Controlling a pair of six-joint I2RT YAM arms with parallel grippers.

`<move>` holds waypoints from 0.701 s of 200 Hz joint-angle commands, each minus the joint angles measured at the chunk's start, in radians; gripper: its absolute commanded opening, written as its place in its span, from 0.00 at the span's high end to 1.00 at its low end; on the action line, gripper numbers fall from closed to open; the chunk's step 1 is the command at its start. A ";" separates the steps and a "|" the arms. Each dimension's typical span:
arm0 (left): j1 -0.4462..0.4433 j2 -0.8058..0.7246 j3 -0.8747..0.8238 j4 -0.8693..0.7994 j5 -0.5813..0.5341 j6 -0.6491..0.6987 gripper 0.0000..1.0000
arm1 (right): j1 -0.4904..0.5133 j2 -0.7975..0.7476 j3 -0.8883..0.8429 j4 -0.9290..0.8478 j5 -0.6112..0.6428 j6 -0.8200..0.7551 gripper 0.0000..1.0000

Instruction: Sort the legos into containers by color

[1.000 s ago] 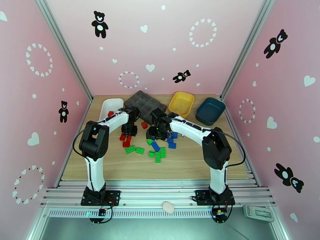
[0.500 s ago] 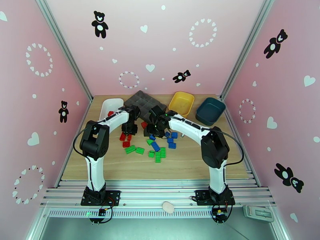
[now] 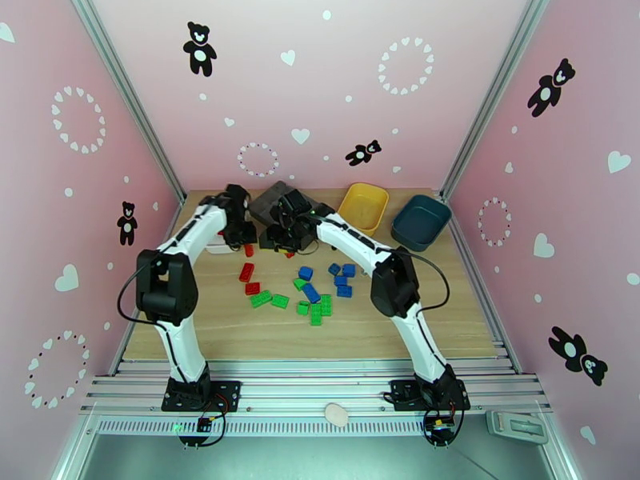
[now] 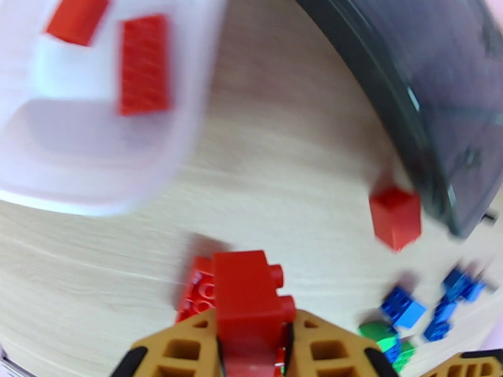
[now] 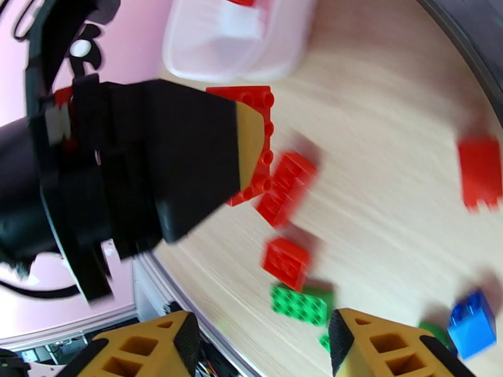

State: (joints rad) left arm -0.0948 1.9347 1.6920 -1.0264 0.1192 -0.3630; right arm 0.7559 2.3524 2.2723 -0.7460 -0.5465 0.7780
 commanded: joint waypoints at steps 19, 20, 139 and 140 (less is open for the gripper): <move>0.117 0.009 0.079 0.020 0.067 -0.086 0.80 | 0.001 0.053 0.072 -0.004 -0.057 0.049 0.40; 0.120 0.011 0.081 0.020 0.067 -0.088 0.80 | 0.001 0.053 0.071 -0.003 -0.058 0.049 0.40; 0.166 -0.021 0.092 0.003 0.051 -0.064 0.42 | 0.001 -0.052 -0.061 -0.092 0.053 -0.040 0.37; 0.164 -0.024 0.089 0.002 0.051 -0.063 0.42 | 0.001 -0.053 -0.063 -0.092 0.055 -0.041 0.37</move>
State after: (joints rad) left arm 0.0956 1.9984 1.8469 -1.0172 0.1692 -0.4606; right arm 0.7551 2.3680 2.2616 -0.7921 -0.5430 0.7700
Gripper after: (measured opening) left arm 0.575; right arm 0.630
